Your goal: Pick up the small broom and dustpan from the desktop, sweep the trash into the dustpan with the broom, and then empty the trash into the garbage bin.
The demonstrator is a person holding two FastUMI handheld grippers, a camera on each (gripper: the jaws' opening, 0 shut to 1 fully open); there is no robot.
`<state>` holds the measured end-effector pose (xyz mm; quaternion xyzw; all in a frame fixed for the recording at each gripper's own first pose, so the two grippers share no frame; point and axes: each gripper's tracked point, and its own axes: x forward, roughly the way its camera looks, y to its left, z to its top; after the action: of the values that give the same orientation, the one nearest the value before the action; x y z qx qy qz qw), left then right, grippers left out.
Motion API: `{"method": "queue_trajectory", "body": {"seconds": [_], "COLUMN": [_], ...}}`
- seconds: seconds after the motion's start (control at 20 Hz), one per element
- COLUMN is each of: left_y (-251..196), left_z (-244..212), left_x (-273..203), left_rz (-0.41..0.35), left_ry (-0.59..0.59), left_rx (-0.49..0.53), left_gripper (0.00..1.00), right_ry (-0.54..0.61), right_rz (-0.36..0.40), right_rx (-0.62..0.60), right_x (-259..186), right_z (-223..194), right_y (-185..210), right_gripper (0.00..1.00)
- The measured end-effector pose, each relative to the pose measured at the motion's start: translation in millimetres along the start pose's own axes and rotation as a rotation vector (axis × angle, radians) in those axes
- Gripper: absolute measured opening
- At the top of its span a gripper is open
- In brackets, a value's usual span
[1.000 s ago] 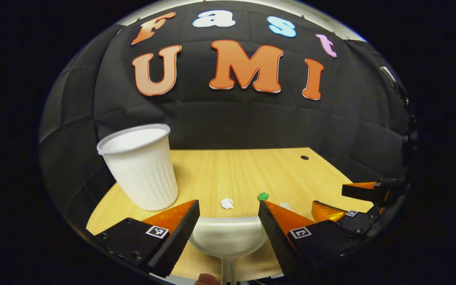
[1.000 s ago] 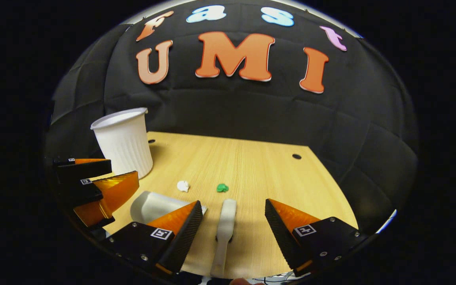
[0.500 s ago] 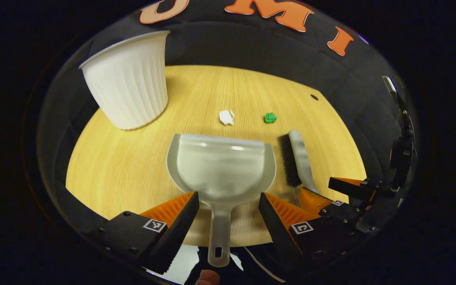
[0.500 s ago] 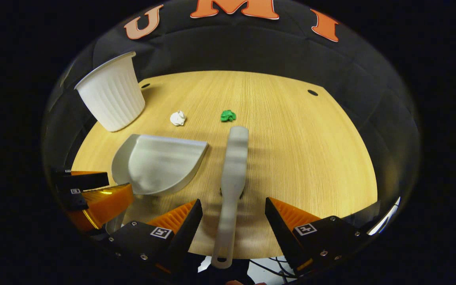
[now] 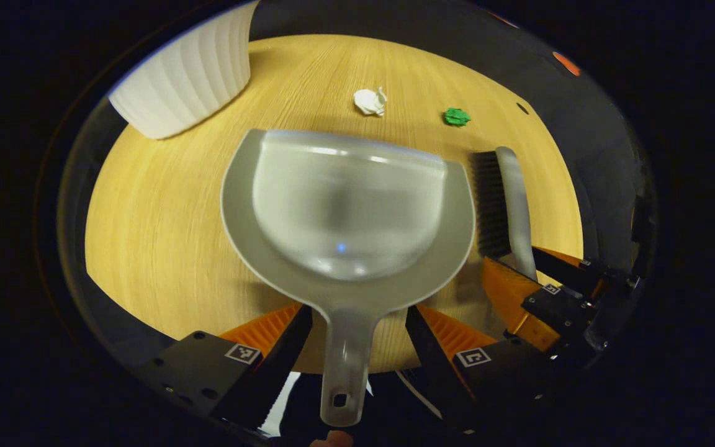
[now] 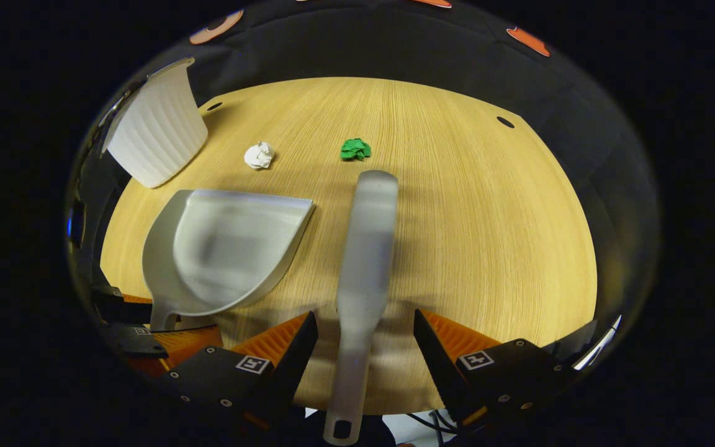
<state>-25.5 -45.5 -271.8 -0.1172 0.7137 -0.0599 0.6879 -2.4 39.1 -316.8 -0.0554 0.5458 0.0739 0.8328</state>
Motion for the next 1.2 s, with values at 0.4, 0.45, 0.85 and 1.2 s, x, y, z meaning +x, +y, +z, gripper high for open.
{"method": "queue_trajectory", "body": {"seconds": [0.4,0.45,0.85,1.2], "left_y": [17,15,17,53], "left_z": [-2,-4,0,14], "left_x": [3,5,-4,-15], "left_rz": [0.084,0.072,0.038,0.063], "left_ry": [0.076,0.082,0.102,0.130], "left_rx": [0.103,0.112,0.183,0.355], "left_gripper": [0.58,0.50,0.30,0.30], "right_ry": [0.068,0.078,0.086,0.068], "right_rz": [-0.012,-0.011,0.000,-0.013], "right_rx": [0.000,0.002,0.042,-0.068], "right_x": [18,18,19,48], "right_z": [8,8,37,103], "right_y": [-2,-2,-25,-58], "right_gripper": [0.36,0.40,0.23,0.22]}}
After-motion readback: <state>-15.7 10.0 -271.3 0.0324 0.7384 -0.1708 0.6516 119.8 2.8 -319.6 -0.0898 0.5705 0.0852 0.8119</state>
